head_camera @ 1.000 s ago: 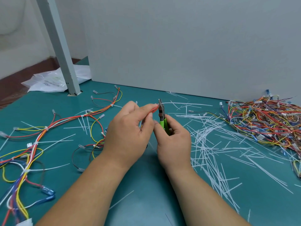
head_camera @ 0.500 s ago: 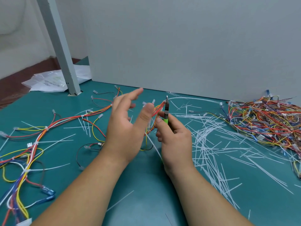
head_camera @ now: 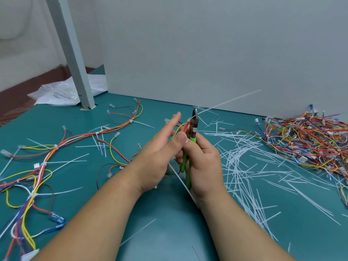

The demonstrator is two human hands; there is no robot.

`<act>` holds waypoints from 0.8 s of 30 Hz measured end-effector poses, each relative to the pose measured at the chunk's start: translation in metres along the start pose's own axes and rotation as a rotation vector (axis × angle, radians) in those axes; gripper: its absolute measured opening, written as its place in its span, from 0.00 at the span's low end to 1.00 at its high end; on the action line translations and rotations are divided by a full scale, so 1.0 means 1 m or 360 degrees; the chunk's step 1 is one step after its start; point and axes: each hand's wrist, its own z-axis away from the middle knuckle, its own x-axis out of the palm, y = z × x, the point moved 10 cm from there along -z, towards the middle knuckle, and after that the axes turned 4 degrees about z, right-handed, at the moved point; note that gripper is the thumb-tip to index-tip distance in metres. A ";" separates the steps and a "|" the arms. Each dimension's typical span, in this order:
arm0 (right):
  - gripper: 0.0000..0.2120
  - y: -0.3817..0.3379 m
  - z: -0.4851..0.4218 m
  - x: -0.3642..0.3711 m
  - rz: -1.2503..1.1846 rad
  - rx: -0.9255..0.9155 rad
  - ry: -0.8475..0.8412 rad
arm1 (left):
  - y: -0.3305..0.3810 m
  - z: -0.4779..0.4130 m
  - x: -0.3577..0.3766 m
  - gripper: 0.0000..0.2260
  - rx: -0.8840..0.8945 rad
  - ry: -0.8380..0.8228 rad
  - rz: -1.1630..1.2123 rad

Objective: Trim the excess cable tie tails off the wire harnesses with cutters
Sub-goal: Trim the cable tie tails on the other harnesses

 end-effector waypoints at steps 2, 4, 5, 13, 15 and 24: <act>0.07 0.001 0.001 0.007 -0.0093 0.0046 -0.0086 | -0.003 -0.002 0.001 0.33 -0.0017 -0.0097 0.0050; 0.07 0.003 0.002 0.013 -0.0181 0.0089 -0.0129 | -0.005 -0.002 0.005 0.33 -0.0033 -0.0189 0.0009; 0.07 0.005 0.003 0.014 -0.0237 0.0108 -0.0135 | -0.005 -0.002 0.009 0.32 -0.0034 -0.0225 0.0003; 0.17 0.008 0.003 0.018 -0.0619 0.0246 -0.0235 | -0.001 -0.007 0.006 0.25 0.0090 -0.0009 -0.0088; 0.19 0.006 0.004 0.022 -0.0729 0.0264 -0.0279 | 0.001 -0.006 -0.002 0.33 0.0161 0.0128 -0.0185; 0.17 0.014 -0.001 0.009 -0.0588 0.0307 -0.0133 | 0.025 0.004 -0.021 0.24 0.0409 0.0511 -0.0920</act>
